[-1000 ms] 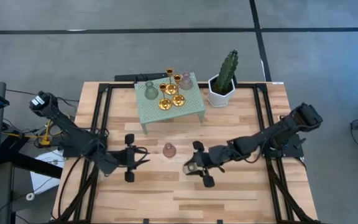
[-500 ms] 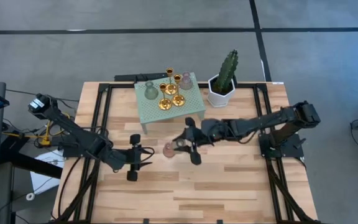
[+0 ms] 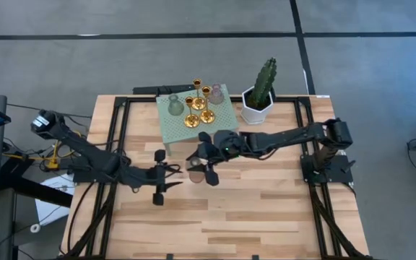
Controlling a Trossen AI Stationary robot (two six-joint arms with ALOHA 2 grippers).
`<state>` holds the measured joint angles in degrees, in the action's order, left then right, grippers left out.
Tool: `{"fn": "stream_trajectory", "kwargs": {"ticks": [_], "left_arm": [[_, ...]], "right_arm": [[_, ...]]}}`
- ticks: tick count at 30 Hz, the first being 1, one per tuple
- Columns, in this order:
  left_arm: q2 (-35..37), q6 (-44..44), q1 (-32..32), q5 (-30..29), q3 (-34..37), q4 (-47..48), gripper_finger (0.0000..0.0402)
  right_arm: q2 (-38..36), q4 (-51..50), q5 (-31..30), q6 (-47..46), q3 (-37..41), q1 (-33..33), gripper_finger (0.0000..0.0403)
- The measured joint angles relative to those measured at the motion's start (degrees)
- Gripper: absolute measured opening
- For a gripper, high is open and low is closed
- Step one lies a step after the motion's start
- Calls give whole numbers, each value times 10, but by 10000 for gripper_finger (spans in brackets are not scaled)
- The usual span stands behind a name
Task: Pick & Place candle stick holders
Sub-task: Put the green glass candle holder on the shelf
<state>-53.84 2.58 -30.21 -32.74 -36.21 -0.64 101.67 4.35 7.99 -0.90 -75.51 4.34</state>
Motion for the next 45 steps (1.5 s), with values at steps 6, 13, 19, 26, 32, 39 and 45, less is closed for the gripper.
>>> {"fn": "stream_trajectory", "kwargs": {"ticks": [6, 13, 19, 26, 32, 39, 45], "left_arm": [[-44, -13, 36, 1, 0, -17, 220], [-78, -14, 50, 2, 0, -71, 282], [-82, -13, 57, -1, 0, -99, 318], [-82, -15, 83, 48, 0, -128, 341], [-95, -16, 108, 96, 0, -169, 355], [-145, -25, 133, 149, -1, -207, 360], [-157, -28, 133, 156, 0, -226, 356]], "right_arm": [[0, -6, 14, 9, -6, -3, 152], [-3, -41, 29, 10, -6, 1, 152], [-1, -22, 70, 11, -6, 5, 152], [-1, -7, 86, 16, -6, 9, 152], [-1, 5, 89, 24, -6, 11, 152], [0, 16, 88, 30, -6, 11, 152], [-1, 17, 89, 30, -6, 11, 152]]}}
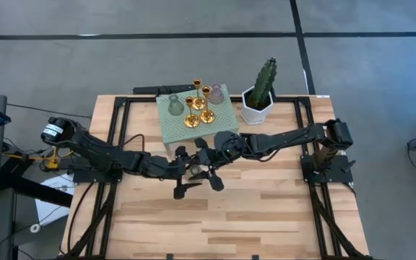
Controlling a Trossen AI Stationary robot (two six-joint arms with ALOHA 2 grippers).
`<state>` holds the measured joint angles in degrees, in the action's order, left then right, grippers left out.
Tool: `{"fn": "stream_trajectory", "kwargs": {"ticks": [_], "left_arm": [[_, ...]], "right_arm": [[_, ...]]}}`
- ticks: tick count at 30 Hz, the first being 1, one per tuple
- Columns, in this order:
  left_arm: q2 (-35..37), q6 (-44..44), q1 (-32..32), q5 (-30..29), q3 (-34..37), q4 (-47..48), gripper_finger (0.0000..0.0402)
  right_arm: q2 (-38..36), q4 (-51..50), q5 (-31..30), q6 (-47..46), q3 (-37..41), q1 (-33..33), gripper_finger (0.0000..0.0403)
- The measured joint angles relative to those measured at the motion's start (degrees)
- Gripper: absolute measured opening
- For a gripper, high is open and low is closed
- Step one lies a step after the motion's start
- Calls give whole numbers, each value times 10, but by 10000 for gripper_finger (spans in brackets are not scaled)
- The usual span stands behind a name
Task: Pick & Place candle stick holders
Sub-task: Put the green glass candle holder on the shelf
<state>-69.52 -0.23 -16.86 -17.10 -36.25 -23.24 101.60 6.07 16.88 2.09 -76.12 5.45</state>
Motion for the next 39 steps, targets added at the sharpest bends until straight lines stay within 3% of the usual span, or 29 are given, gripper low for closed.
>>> {"fn": "stream_trajectory", "kwargs": {"ticks": [14, 21, 28, 35, 39], "left_arm": [[0, -2, 0, 1, 0, -4, 319], [0, 0, 0, 2, 0, -4, 336], [0, -3, 0, 1, 0, -4, 317], [0, 0, 0, 5, 1, -4, 336], [0, 0, 0, -1, 1, -4, 313]], "right_arm": [[0, 0, -2, 9, 0, -1, 152], [0, 0, -3, 9, 0, -1, 152], [0, -1, -4, 11, 0, -1, 152], [-18, -29, -4, 10, 0, -1, 193], [-45, -59, -3, 26, -1, 0, 180]]}}
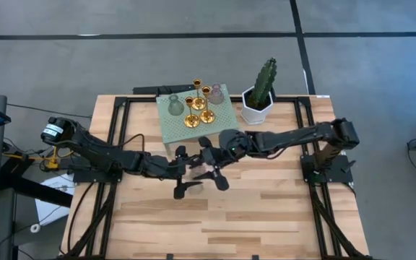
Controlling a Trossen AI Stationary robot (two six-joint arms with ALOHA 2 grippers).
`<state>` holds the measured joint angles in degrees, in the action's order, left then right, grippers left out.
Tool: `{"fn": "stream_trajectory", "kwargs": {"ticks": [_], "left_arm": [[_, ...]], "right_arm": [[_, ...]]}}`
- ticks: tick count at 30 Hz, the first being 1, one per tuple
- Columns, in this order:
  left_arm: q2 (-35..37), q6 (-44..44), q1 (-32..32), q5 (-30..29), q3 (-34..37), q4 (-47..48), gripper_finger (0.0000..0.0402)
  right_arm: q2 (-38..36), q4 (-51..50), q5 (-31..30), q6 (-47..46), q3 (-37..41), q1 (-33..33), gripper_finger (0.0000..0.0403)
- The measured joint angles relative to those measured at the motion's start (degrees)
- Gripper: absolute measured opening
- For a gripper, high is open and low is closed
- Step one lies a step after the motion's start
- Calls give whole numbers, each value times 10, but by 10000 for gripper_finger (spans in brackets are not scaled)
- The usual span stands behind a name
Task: Pick & Place candle stick holders
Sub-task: Put the green glass candle holder on the shelf
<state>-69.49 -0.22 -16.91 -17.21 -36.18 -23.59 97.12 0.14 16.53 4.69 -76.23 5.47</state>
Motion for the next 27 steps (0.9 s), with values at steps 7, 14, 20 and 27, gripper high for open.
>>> {"fn": "stream_trajectory", "kwargs": {"ticks": [7, 14, 20, 27], "left_arm": [[0, -10, 0, -3, 0, 20, 207], [0, -28, -1, -3, 0, 55, 63], [6, -15, 0, -3, 0, 56, 6], [34, -30, -25, -90, 11, 136, 4]], "right_arm": [[-47, -77, 0, 3, 0, 4, 125], [-64, -272, -1, -1, 1, 31, 33], [-60, -284, -37, 12, 5, 56, 7], [-65, -273, -153, 4, 60, 73, 1]]}}
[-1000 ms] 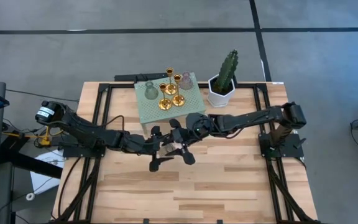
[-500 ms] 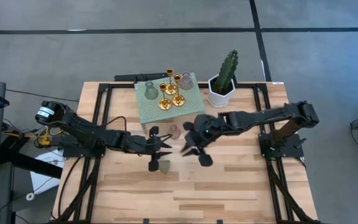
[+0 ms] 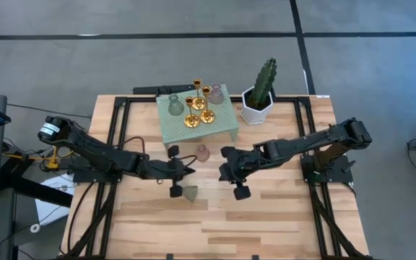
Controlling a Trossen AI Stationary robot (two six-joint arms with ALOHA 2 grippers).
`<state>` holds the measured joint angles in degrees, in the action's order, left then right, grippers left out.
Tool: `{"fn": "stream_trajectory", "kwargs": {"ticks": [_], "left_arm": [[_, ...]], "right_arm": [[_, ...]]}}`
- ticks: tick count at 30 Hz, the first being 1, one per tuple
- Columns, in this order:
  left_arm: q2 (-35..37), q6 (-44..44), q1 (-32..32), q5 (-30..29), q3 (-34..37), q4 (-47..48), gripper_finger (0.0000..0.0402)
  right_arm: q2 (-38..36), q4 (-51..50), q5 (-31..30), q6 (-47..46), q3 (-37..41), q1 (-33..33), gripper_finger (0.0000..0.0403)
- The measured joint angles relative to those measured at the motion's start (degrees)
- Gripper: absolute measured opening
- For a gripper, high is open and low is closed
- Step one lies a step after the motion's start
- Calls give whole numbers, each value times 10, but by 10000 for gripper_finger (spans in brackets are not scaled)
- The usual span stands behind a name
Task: Pick & Place candle stick holders
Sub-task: Put the green glass candle holder on the shelf
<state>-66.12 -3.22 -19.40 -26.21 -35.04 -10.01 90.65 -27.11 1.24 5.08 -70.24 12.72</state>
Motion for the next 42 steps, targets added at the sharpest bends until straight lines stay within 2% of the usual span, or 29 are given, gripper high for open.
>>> {"fn": "stream_trajectory", "kwargs": {"ticks": [2, 4, 9, 13, 18, 28, 32, 38, 42], "left_arm": [[23, -21, -20, -61, 25, 31, 4], [59, -42, -42, -92, 57, 32, 4], [181, -71, -97, -97, 132, 32, 4], [263, -79, -129, -97, 173, 31, 4], [322, -115, -158, -97, 225, 32, 3], [323, -162, -198, -89, 300, 24, 4], [319, -169, -196, -53, 311, 15, 6], [315, -170, -196, -11, 347, -77, 7], [311, -205, -196, -12, 347, -90, 7]], "right_arm": [[-1, 27, 1, -3, 22, 1, 0], [0, 62, 9, -5, 48, 0, 0], [6, 197, 82, -15, 100, -12, 0], [6, 248, 87, -22, 116, -20, 0], [15, 311, 88, -50, 138, -24, 0], [77, 346, 70, -80, 140, -23, 0], [77, 358, 63, -81, 139, -24, 0], [76, 370, 63, -77, 139, -35, 0], [76, 367, 62, -77, 139, -40, 0]]}}
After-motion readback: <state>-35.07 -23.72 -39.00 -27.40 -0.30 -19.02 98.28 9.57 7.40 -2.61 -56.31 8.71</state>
